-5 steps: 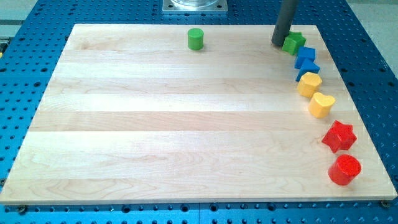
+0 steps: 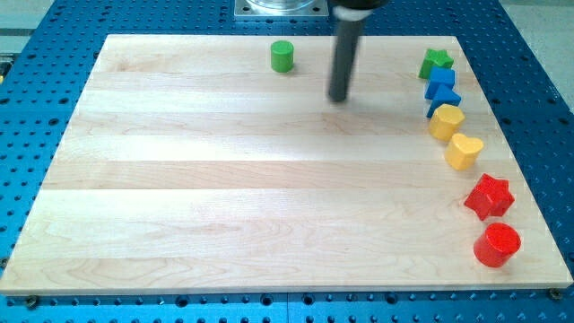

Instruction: Move the green circle on top of the green star

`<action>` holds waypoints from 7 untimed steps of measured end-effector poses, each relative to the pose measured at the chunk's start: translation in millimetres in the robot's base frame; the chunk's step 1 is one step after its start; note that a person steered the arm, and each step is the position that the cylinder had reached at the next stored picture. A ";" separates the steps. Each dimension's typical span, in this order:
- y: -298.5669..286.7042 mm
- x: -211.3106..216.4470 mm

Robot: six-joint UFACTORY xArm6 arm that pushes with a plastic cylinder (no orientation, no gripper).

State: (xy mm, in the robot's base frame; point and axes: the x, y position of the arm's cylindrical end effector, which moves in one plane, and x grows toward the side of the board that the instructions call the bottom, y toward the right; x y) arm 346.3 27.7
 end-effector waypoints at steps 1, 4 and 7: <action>-91.0 -31.2; 44.5 -99.1; 163.6 -86.1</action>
State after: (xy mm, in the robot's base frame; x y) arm 260.2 191.3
